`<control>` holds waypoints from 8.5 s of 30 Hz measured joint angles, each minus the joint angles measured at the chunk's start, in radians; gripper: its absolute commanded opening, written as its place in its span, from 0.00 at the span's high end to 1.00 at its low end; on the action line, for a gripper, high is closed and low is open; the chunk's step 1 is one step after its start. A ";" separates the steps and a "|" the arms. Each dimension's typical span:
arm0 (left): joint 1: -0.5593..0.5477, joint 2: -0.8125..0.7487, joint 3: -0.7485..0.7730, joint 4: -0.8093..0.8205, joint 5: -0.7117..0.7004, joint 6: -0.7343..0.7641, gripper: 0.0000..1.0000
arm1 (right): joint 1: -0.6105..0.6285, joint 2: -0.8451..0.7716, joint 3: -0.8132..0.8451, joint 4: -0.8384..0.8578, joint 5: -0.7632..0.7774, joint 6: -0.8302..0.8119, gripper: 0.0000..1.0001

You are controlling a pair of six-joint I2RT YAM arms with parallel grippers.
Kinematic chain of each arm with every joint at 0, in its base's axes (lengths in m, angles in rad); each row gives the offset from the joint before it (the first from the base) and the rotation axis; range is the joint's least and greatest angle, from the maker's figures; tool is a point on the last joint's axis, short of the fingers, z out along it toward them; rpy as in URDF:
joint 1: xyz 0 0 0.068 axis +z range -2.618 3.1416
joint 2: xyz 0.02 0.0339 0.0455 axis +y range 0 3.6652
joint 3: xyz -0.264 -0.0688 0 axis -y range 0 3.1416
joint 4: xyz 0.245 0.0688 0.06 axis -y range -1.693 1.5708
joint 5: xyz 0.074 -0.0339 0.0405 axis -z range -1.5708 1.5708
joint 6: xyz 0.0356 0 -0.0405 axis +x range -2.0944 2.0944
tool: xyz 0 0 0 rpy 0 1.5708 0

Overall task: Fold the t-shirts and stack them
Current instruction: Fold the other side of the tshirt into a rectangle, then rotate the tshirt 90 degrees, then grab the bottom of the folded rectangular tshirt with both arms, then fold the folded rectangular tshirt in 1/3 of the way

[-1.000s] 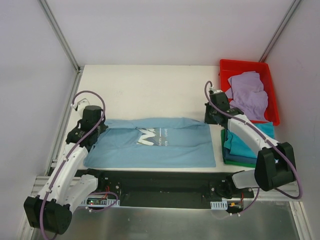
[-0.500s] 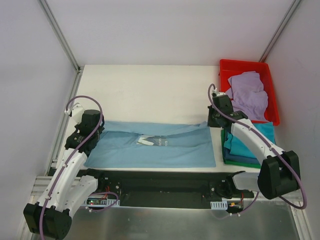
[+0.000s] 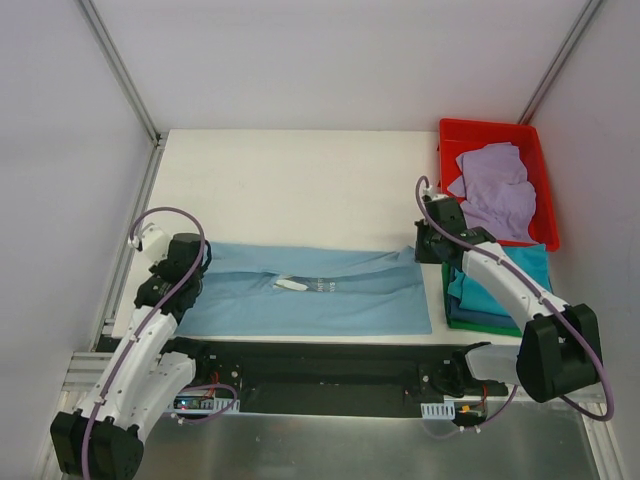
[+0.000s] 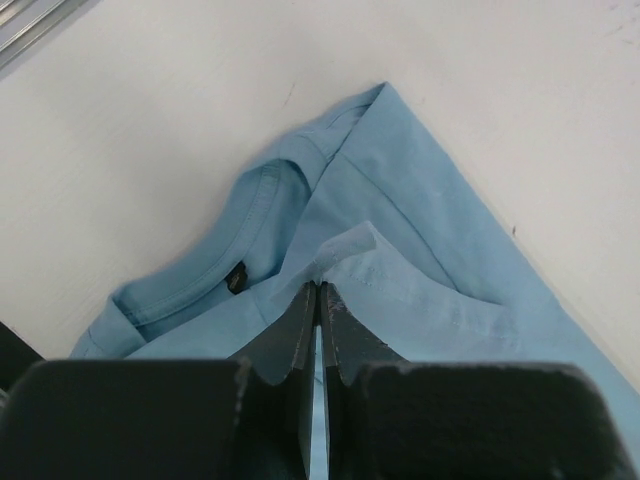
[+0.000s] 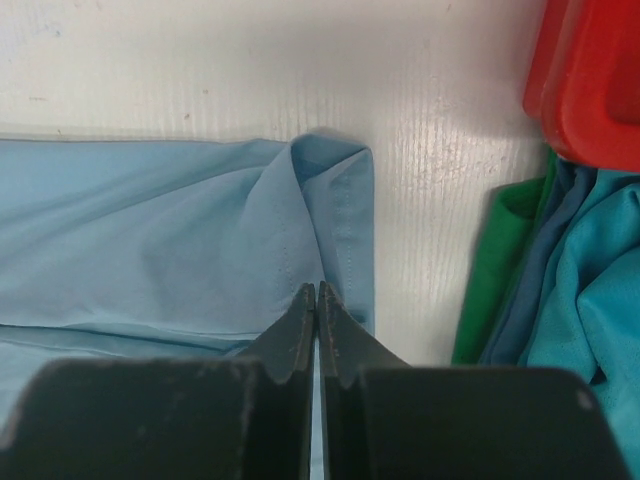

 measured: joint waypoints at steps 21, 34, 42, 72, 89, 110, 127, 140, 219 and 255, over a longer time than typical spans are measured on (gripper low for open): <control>0.000 -0.053 -0.099 -0.004 -0.031 -0.145 1.00 | -0.002 -0.066 -0.062 -0.052 -0.005 0.021 0.98; 0.000 -0.060 -0.182 -0.037 -0.024 -0.275 0.17 | -0.003 -0.066 -0.132 -0.073 0.000 0.085 0.32; 0.000 -0.143 -0.145 -0.047 0.049 -0.335 0.01 | -0.003 -0.220 -0.133 -0.087 -0.072 0.129 0.04; 0.177 0.347 -0.062 0.119 0.367 -0.085 0.01 | 0.052 0.098 -0.170 0.167 -0.275 0.189 0.04; 0.178 -0.015 -0.070 0.041 0.479 -0.095 0.01 | 0.002 0.050 -0.211 0.183 -0.239 0.196 0.04; -0.021 0.786 0.214 0.319 0.572 -0.110 0.01 | 0.000 -0.041 -0.286 0.189 -0.308 0.199 0.04; -0.059 2.030 1.932 0.315 0.993 -0.114 0.01 | 0.544 -0.179 -0.329 0.154 -0.516 0.253 0.04; -0.151 1.677 1.605 0.356 1.002 0.004 0.01 | 0.505 -0.330 -0.265 0.088 -0.214 0.265 0.04; -0.728 0.134 -0.175 0.056 0.783 -0.244 1.00 | 0.546 -0.466 -0.568 0.237 -0.452 0.565 1.00; -0.310 0.774 0.520 0.214 0.519 0.200 1.00 | 0.178 0.245 0.264 0.191 -0.239 0.191 1.00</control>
